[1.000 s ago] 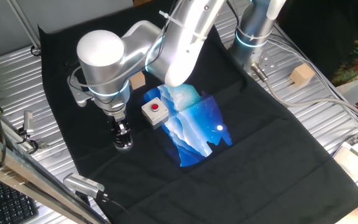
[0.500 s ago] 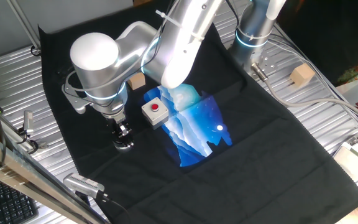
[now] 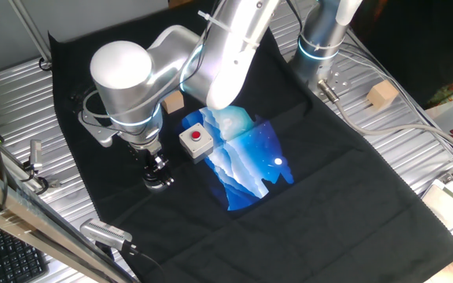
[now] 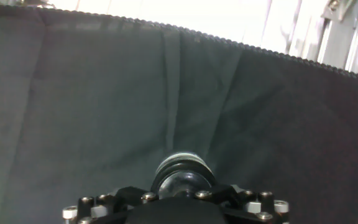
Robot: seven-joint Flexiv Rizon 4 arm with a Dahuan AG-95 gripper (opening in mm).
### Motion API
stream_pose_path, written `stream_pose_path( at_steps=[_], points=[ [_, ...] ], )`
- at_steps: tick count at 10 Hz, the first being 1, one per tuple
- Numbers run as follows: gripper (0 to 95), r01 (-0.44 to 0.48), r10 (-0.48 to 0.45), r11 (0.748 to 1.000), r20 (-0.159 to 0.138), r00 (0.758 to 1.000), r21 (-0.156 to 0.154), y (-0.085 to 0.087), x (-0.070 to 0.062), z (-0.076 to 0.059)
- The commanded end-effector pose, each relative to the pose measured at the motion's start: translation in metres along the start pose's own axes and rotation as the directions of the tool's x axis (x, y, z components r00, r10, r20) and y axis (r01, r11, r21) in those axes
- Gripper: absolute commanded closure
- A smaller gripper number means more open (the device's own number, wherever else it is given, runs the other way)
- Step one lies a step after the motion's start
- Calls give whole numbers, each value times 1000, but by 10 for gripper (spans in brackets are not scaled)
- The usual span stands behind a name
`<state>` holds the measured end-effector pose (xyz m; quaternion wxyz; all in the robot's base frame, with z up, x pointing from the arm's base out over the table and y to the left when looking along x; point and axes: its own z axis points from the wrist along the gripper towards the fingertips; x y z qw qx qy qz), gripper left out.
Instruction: Screw the lid onto the jar
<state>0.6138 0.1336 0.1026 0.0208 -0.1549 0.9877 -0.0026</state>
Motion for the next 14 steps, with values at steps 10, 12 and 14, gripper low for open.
stream_pose_path(
  at_steps=[10,12,14],
  points=[
    [0,395,-395,919,-11,919,-13,-11,5,-5],
    [0,470,-470,882,6,883,-19,-11,5,-5],
    [0,534,-533,845,11,846,-21,-11,5,-5]
  ],
)
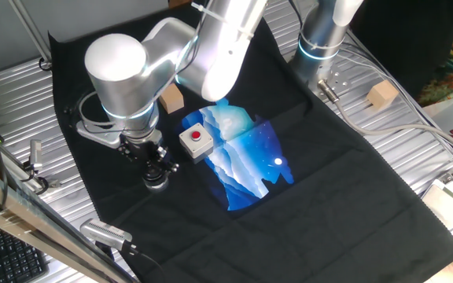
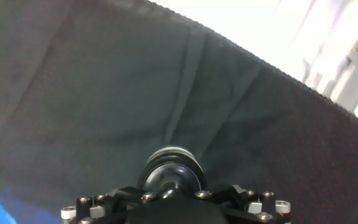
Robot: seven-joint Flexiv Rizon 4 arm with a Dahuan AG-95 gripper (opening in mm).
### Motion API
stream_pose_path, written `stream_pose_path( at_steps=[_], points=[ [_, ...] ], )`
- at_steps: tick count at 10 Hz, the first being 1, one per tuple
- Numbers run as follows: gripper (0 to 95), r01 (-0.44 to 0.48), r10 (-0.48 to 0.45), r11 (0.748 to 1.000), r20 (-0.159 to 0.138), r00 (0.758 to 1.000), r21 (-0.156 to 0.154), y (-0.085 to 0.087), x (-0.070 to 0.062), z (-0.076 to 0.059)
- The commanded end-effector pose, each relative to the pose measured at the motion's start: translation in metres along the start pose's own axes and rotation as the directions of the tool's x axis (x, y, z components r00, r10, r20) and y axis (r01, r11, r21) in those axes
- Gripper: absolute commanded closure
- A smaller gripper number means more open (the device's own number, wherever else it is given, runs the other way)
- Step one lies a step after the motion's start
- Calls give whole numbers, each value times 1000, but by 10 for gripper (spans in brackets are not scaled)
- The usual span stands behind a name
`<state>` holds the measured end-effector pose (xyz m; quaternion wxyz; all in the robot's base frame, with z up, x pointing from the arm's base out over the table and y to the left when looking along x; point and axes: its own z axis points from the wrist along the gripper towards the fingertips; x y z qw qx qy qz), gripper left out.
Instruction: Screw the lid onto the jar
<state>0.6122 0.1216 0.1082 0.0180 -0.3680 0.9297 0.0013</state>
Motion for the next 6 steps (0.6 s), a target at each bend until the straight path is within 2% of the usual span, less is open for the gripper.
stream_pose_path(
  at_steps=[1,6],
  points=[
    [0,169,-169,986,-4,986,-1,1,0,1],
    [0,307,-307,952,-17,952,-4,5,-7,6]
  ],
)
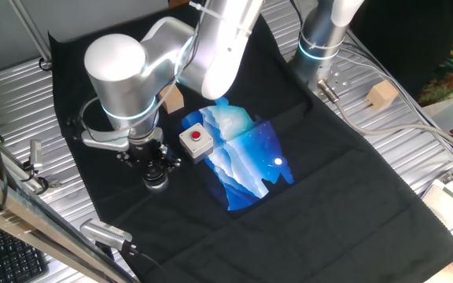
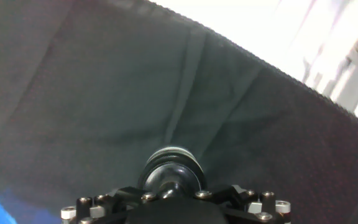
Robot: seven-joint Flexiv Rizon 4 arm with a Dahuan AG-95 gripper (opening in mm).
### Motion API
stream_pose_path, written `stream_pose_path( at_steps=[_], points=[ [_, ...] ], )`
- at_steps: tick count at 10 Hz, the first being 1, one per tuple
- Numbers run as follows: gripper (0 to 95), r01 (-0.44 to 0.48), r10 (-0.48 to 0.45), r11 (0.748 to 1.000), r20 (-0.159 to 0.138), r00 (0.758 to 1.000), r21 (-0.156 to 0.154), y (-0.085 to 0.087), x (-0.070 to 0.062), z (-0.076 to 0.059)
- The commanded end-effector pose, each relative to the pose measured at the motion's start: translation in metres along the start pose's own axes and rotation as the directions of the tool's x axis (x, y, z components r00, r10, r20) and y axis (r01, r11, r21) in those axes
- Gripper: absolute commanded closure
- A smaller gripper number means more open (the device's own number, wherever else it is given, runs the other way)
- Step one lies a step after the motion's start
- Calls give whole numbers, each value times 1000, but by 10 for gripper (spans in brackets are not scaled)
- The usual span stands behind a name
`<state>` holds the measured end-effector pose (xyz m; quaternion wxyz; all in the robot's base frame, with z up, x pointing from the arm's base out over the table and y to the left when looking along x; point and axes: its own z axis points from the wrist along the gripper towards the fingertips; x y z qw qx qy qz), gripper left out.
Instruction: Screw the lid onto the jar
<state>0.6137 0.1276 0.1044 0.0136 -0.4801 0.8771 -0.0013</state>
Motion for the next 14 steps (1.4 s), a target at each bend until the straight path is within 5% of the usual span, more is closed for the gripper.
stream_pose_path(
  at_steps=[1,14],
  points=[
    [0,77,-77,997,-15,997,0,1,-3,2],
    [0,54,-54,998,-15,998,-13,0,-1,5]
  ],
)
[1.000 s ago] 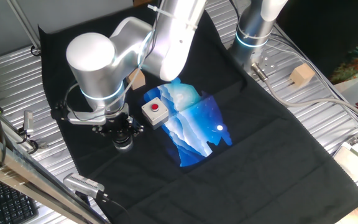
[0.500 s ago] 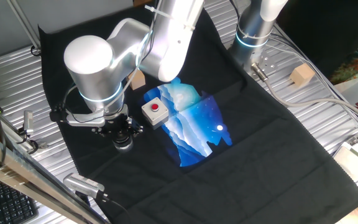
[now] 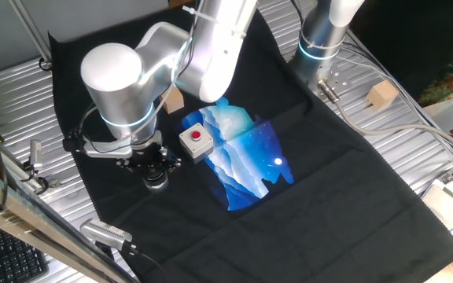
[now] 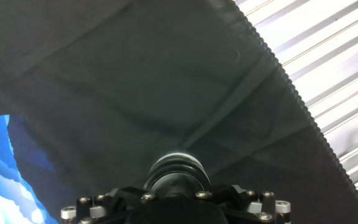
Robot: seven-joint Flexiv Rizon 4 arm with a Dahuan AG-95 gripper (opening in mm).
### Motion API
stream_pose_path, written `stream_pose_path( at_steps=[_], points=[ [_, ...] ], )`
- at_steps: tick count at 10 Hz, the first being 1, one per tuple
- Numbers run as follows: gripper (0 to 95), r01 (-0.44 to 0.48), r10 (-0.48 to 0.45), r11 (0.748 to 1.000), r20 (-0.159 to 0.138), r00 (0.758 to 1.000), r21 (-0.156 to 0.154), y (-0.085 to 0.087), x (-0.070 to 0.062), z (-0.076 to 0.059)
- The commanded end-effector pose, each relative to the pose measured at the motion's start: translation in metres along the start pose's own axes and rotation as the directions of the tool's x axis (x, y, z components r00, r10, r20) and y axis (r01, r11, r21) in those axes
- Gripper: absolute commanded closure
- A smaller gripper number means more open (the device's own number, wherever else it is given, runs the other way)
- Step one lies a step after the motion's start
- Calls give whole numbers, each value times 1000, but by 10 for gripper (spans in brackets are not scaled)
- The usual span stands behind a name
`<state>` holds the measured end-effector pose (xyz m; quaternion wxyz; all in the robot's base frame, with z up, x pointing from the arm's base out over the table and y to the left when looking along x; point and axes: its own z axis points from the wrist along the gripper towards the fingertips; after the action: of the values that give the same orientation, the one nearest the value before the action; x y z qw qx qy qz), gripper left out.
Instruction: Screw the lid onto the jar
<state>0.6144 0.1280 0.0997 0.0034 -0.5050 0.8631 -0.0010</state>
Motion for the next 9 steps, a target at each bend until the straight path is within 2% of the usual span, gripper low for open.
stream_pose_path(
  at_steps=[1,9],
  points=[
    [0,-4,4,1000,1,1000,-2,0,0,0],
    [0,-27,27,1000,-7,1000,-16,1,2,0]
  ],
)
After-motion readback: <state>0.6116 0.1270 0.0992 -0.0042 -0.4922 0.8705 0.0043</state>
